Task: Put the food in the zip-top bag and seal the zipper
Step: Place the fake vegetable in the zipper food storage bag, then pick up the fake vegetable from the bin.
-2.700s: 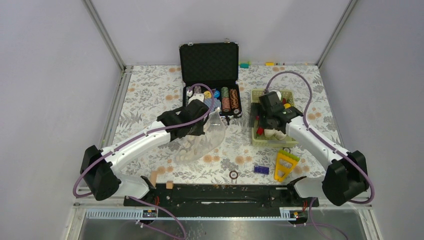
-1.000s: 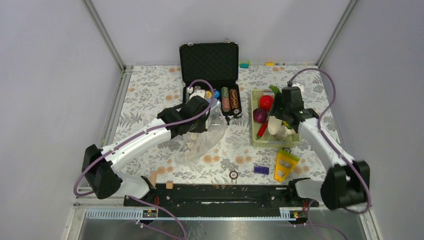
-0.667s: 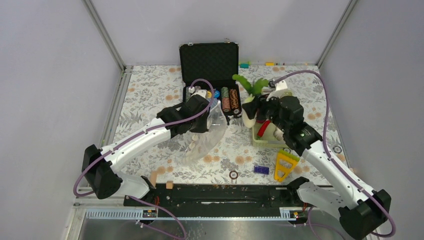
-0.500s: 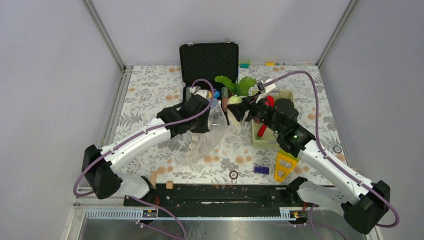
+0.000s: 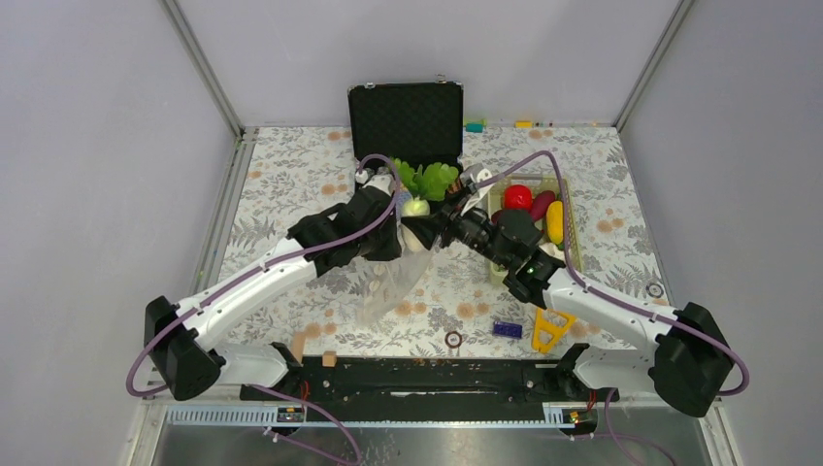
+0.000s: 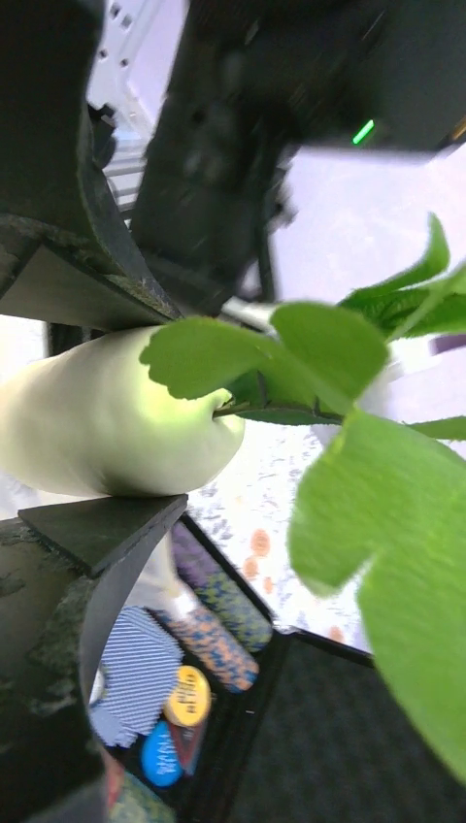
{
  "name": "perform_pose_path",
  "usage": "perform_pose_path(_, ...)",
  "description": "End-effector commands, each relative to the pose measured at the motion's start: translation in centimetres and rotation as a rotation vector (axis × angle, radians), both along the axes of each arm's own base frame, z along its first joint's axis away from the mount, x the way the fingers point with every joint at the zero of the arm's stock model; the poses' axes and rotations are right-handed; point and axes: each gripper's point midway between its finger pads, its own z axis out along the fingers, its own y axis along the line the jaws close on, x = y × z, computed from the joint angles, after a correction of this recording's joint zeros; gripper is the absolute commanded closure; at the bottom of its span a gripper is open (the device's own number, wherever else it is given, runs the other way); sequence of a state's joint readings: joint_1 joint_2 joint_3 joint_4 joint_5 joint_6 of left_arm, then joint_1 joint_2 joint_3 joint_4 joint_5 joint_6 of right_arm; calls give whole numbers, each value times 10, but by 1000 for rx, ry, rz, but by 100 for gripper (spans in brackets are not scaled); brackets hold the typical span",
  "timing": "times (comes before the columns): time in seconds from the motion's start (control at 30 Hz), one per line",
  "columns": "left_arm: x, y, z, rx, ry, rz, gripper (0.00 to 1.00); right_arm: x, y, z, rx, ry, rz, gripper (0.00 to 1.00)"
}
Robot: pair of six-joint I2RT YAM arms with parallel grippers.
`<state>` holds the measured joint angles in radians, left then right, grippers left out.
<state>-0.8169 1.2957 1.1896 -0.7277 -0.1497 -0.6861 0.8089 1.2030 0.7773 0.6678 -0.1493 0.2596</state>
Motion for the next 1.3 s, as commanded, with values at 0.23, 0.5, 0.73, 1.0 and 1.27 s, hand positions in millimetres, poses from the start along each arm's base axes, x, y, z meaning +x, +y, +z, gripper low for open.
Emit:
perform_pose_path(0.23,2,-4,34,-175,-103,50,100,-20,1,-34,22,70,12,49)
perform_pose_path(0.5,7,-1,32,-167,-117,74,100,-31,13,-36,-63,162,91,7)
perform_pose_path(0.73,8,-2,30,-166,-112,69,100,-31,-5,-30,-88,214,18,0)
perform_pose_path(1.0,11,3,26,-123,-120,62,100,0,-84,-50,-249,353,-432,0)
perform_pose_path(1.27,15,3,19,-81,-111,44,100,26,-181,-106,-281,690,-760,0)
